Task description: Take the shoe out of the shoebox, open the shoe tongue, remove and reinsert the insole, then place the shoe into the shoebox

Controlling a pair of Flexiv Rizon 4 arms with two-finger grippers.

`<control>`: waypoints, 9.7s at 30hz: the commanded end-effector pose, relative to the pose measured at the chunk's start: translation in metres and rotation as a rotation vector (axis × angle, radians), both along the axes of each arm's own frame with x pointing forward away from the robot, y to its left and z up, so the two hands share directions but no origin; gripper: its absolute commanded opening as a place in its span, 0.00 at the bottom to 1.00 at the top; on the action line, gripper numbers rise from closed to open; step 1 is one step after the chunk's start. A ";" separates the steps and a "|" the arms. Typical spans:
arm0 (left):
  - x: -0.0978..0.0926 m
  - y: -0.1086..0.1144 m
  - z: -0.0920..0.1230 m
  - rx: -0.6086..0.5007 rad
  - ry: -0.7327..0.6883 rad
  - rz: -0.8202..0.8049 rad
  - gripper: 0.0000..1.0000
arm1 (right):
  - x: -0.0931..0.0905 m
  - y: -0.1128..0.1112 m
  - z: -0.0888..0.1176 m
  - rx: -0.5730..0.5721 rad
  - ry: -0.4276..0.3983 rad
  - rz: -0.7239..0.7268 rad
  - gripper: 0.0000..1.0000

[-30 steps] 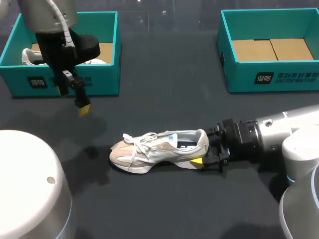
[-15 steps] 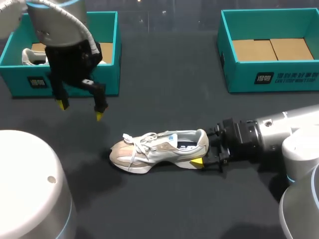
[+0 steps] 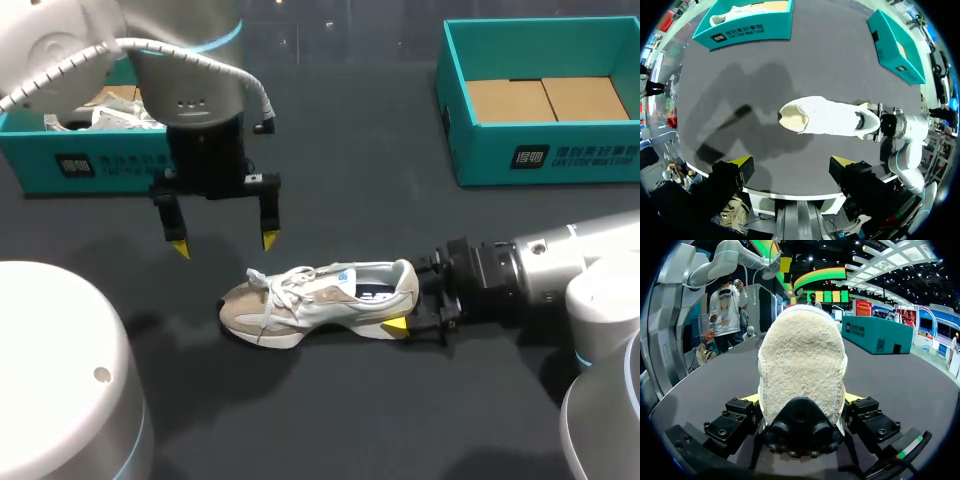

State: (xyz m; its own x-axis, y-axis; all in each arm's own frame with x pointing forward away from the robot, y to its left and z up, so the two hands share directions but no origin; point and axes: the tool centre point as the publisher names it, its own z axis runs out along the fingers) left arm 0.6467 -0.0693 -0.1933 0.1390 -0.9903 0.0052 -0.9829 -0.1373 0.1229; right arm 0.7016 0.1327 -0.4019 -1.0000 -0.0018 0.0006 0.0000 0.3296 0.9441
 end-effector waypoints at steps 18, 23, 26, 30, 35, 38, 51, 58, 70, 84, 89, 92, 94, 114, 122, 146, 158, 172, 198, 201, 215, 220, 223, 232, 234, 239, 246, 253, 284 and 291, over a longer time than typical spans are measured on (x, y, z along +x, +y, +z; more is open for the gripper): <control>0.019 -0.097 -0.043 0.130 0.073 -0.231 1.00 | -0.002 0.001 0.000 -0.003 0.000 -0.002 0.00; 0.019 -0.097 -0.043 0.130 0.073 -0.231 1.00 | -0.002 0.001 0.000 -0.003 0.000 -0.002 0.00; 0.019 -0.097 -0.043 0.130 0.073 -0.231 1.00 | -0.002 0.001 0.000 -0.003 0.000 -0.002 0.00; 0.019 -0.103 -0.047 0.159 0.036 -0.248 1.00 | -0.002 0.001 0.000 -0.003 0.000 -0.002 0.00; 0.029 -0.130 -0.066 0.189 0.033 -0.222 1.00 | -0.002 0.001 0.000 -0.003 0.000 -0.002 0.00; 0.033 -0.141 -0.079 0.211 0.030 -0.196 1.00 | -0.002 0.001 0.000 -0.003 0.000 -0.002 0.00; 0.037 -0.146 -0.099 0.236 0.016 -0.149 1.00 | -0.002 0.001 0.000 -0.003 0.000 -0.002 0.00; 0.044 -0.146 -0.122 0.288 0.066 -0.130 1.00 | -0.002 0.001 0.000 -0.003 0.000 -0.002 0.00; 0.042 -0.141 -0.138 0.372 0.128 -0.085 1.00 | -0.002 0.001 0.000 -0.003 0.000 -0.002 0.00; 0.034 -0.120 -0.145 0.460 0.173 -0.076 0.79 | -0.002 0.001 0.000 -0.003 0.000 -0.002 0.00; 0.035 -0.114 -0.142 0.474 0.200 -0.089 0.76 | -0.002 0.001 0.000 -0.003 0.000 -0.002 0.00; 0.036 -0.112 -0.140 0.474 0.210 -0.093 0.67 | -0.002 0.001 0.000 -0.003 0.000 -0.002 0.00; 0.036 -0.111 -0.138 0.471 0.217 -0.100 0.56 | -0.002 0.001 0.000 -0.003 0.000 -0.002 0.00; 0.028 -0.104 -0.118 0.434 0.165 -0.147 0.00 | -0.002 0.001 0.000 -0.003 0.000 -0.002 0.00; 0.020 -0.087 -0.105 0.311 0.118 -0.111 0.00 | -0.002 0.001 0.000 -0.003 0.000 -0.002 0.00; 0.010 -0.020 -0.109 -0.022 -0.022 0.137 0.00 | -0.002 0.001 0.000 -0.003 0.000 -0.002 0.00; 0.025 -0.007 -0.142 0.062 0.007 0.156 0.00 | -0.002 0.001 0.000 -0.003 0.000 -0.002 0.00; 0.035 0.015 -0.152 0.169 0.012 0.137 0.19 | -0.002 0.001 0.000 -0.003 0.000 -0.002 0.00; 0.041 -0.011 -0.052 0.016 -0.133 -0.116 0.49 | -0.002 0.001 0.000 -0.003 0.000 -0.002 0.00; 0.043 -0.025 -0.037 -0.015 -0.167 -0.189 0.49 | -0.002 0.001 0.000 -0.003 0.000 -0.002 0.00; 0.043 -0.088 0.004 -0.178 -0.124 -0.788 0.00 | -0.002 0.001 0.000 -0.003 0.000 -0.002 0.00; 0.040 -0.104 -0.009 -0.114 -0.084 -1.322 0.00 | -0.002 0.001 0.000 -0.003 0.000 -0.002 0.00; 0.043 -0.128 -0.022 -0.031 -0.111 -1.260 0.00 | -0.002 0.001 0.000 -0.003 0.000 -0.002 0.00; 0.036 -0.131 -0.035 0.021 -0.151 -1.352 0.00 | -0.002 0.001 0.000 -0.003 0.000 -0.002 0.00; 0.032 -0.135 -0.047 0.013 -0.141 -1.444 0.00 | -0.002 0.001 0.000 -0.003 0.000 -0.002 0.00; 0.025 -0.135 -0.077 -0.012 -0.270 -1.555 0.00 | -0.002 0.001 0.000 -0.003 0.000 -0.002 0.00; 0.028 -0.136 -0.082 0.021 -0.294 -1.559 0.00 | -0.002 0.001 0.000 -0.003 0.000 -0.002 0.00; 0.029 -0.142 -0.092 0.028 -0.295 -1.558 0.00 | -0.002 0.001 0.000 -0.003 0.000 -0.002 0.00; 0.047 -0.149 -0.166 -0.108 -0.179 -1.636 0.00 | -0.002 0.001 0.000 -0.003 0.000 -0.002 0.00; 0.042 -0.132 -0.163 -0.145 -0.127 -1.667 0.00 | -0.002 0.001 0.000 -0.003 0.000 -0.002 0.00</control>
State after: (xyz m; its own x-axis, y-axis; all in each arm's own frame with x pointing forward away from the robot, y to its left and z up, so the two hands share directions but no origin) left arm 0.6876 -0.2084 -0.3590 -0.9989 -0.0381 0.0269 -0.0391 0.9985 -0.0380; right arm 0.7008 0.1335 -0.4018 -1.0000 -0.0013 0.0004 0.0000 0.3298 0.9441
